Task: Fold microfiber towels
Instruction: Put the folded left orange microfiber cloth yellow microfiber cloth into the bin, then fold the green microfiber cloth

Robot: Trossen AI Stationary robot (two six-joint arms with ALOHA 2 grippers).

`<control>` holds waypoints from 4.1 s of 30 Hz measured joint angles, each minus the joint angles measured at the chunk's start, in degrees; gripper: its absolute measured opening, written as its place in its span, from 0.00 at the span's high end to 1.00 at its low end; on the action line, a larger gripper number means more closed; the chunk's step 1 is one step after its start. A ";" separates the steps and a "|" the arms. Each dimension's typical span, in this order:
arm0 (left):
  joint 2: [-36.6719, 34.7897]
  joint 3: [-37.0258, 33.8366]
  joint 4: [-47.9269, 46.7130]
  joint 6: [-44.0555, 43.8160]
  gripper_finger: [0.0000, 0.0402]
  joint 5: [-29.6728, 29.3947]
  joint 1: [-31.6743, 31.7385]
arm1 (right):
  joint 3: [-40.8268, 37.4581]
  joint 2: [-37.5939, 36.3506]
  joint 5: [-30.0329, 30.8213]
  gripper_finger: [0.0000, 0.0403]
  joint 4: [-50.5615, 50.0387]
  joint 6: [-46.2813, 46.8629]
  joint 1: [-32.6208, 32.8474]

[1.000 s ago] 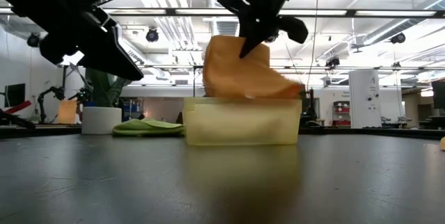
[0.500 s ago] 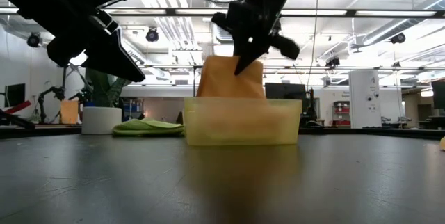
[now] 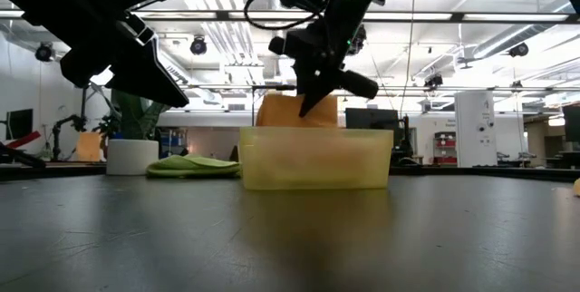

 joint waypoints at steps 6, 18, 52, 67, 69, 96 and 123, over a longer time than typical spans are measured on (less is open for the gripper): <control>0.00 0.00 0.01 -0.02 0.93 0.00 0.00 | 0.00 0.96 0.39 0.89 1.71 0.15 -0.74; 0.00 0.00 0.04 -0.11 0.93 0.00 0.37 | 0.02 0.98 1.73 0.65 3.18 2.95 -2.72; 0.15 8.27 18.04 30.41 0.94 36.49 32.82 | -22.92 -19.94 -15.26 0.97 16.32 33.22 -3.07; 3.88 10.18 17.90 31.95 0.94 45.74 43.32 | -28.48 -21.54 -14.92 0.97 32.67 50.98 -5.64; 4.83 10.10 17.97 31.51 0.94 46.29 43.34 | -26.55 -20.36 -15.06 0.97 28.15 52.75 -5.62; 14.19 10.21 19.43 31.21 0.94 57.56 40.54 | -20.31 -7.16 -22.37 0.97 11.62 62.24 -2.55; 5.62 11.08 11.81 37.29 0.94 57.19 39.87 | -19.24 -11.06 -20.37 0.97 11.33 59.12 -2.68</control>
